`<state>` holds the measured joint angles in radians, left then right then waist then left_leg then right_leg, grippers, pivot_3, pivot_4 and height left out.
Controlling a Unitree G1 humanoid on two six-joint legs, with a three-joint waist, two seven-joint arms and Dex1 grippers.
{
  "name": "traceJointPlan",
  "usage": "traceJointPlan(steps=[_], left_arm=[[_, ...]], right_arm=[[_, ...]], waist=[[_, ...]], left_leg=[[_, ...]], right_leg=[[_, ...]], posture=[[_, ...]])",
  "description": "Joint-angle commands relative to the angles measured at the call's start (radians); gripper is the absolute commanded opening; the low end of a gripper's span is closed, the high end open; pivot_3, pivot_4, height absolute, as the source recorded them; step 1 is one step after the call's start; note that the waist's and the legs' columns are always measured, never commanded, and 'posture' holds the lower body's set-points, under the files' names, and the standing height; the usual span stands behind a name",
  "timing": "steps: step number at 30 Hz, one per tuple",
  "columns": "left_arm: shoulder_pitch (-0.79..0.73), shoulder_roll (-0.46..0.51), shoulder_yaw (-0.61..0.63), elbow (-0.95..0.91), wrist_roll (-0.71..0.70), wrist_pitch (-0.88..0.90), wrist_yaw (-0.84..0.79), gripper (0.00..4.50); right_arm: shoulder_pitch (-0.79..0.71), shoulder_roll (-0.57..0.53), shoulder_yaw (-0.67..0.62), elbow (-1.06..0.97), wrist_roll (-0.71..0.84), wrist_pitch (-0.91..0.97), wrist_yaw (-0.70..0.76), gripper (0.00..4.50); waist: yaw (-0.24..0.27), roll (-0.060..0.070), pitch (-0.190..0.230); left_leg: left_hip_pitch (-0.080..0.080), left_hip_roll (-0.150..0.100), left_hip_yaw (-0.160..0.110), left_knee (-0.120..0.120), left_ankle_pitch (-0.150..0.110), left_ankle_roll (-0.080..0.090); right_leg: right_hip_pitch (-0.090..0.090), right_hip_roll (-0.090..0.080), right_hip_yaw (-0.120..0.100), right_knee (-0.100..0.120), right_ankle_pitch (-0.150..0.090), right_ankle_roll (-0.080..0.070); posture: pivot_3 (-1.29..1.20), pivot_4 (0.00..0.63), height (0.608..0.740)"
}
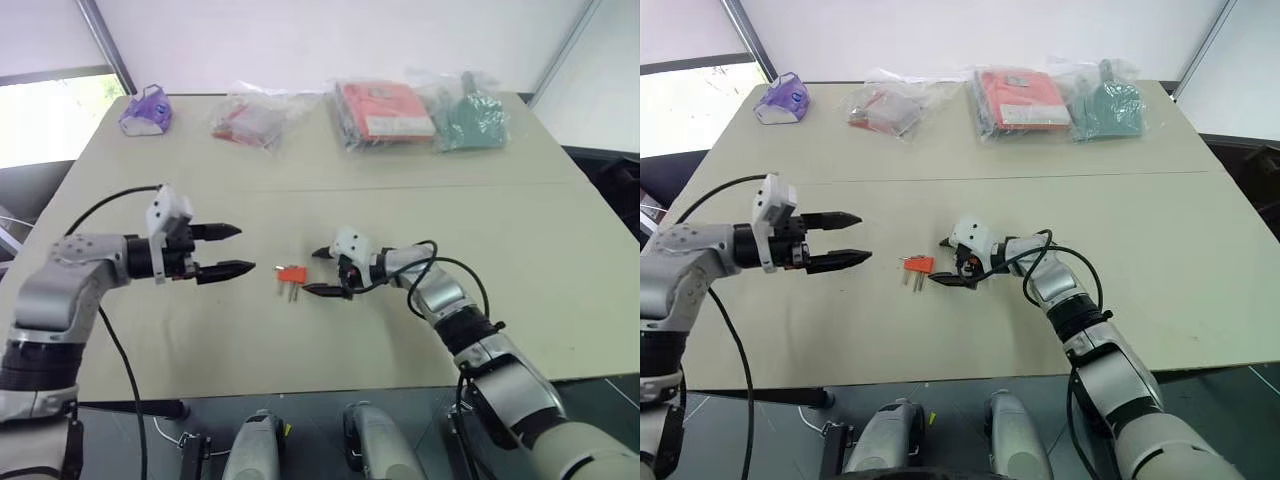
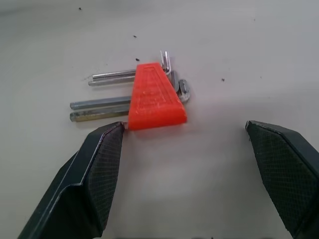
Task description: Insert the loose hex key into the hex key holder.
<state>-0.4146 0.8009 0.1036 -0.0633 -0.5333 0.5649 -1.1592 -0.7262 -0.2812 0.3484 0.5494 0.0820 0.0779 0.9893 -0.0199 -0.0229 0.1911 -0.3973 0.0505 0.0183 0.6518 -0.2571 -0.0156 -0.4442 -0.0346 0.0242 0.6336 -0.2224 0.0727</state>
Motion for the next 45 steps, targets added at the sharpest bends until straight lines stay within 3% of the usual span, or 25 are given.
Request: traceJointPlan(steps=[1,4,8,18,23,28,36,45], left_arm=[[-0.003,0.002,0.032,-0.035,-0.017,-0.001,0.021,4.22],[-0.006,-0.004,0.026,-0.028,-0.015,-0.009,0.033,4.28],[-0.007,-0.008,0.021,-0.025,-0.012,-0.014,0.041,4.28],[-0.069,-0.039,0.005,0.109,0.023,-0.067,0.042,4.28],[-0.174,-0.085,0.028,0.205,-0.037,-0.016,0.027,4.28],[-0.312,-0.141,0.003,0.365,-0.044,-0.002,-0.024,4.28],[-0.540,-0.250,-0.075,0.652,0.045,-0.108,-0.148,4.28],[-0.640,-0.311,-0.078,0.792,0.098,-0.167,-0.219,4.28]], right_arm=[[-0.022,0.027,-0.012,0.011,-0.013,-0.026,-0.001,4.06],[-0.015,0.047,-0.012,0.025,-0.021,-0.037,-0.002,3.17],[0.003,0.060,-0.006,0.021,-0.043,-0.059,-0.002,1.06],[0.009,-0.017,-0.020,-0.139,-0.140,-0.155,-0.066,1.00],[-0.077,-0.164,-0.064,-0.225,-0.317,-0.322,-0.258,1.00],[-0.110,-0.256,-0.077,-0.203,-0.392,-0.521,-0.373,1.00],[-0.118,-0.274,-0.111,-0.215,-0.366,-0.631,-0.403,1.00],[-0.085,-0.273,-0.118,-0.295,-0.342,-0.628,-0.397,1.00]], waist=[[0.000,0.000,0.000],[-0.001,0.000,0.000],[0.000,0.000,0.000],[0.005,0.000,0.000],[0.005,0.000,0.000],[0.004,-0.001,0.000],[-0.001,-0.001,0.000],[0.001,-0.001,0.000]], left_leg=[[0.001,0.000,0.000,0.000,0.000,0.000],[0.003,0.001,0.000,-0.001,0.000,0.000],[0.004,0.001,0.000,-0.001,0.000,0.000],[0.004,0.001,0.000,-0.001,0.000,0.000],[0.003,0.001,0.001,0.000,0.000,0.000],[0.003,0.001,0.001,-0.001,0.000,0.000],[0.004,0.001,0.001,-0.002,0.000,0.000],[0.004,0.001,0.001,-0.002,0.000,0.000]], right_leg=[[0.000,0.000,0.000,0.000,0.000,0.000],[0.001,0.002,0.001,0.001,0.000,-0.001],[0.001,0.002,0.001,0.001,0.001,-0.002],[0.002,0.003,0.001,0.001,0.001,-0.002],[0.002,0.002,0.002,0.000,0.001,-0.002],[0.001,0.003,0.002,0.000,0.001,-0.002],[0.001,0.004,0.003,0.000,0.001,-0.002],[0.001,0.004,0.003,0.000,0.001,-0.002]], posture=[[0.00,0.150,0.740],[0.00,0.150,0.740],[0.00,0.150,0.740],[0.00,0.150,0.740],[0.00,0.150,0.740],[0.00,0.150,0.740],[0.00,0.150,0.740],[0.00,0.150,0.740]])
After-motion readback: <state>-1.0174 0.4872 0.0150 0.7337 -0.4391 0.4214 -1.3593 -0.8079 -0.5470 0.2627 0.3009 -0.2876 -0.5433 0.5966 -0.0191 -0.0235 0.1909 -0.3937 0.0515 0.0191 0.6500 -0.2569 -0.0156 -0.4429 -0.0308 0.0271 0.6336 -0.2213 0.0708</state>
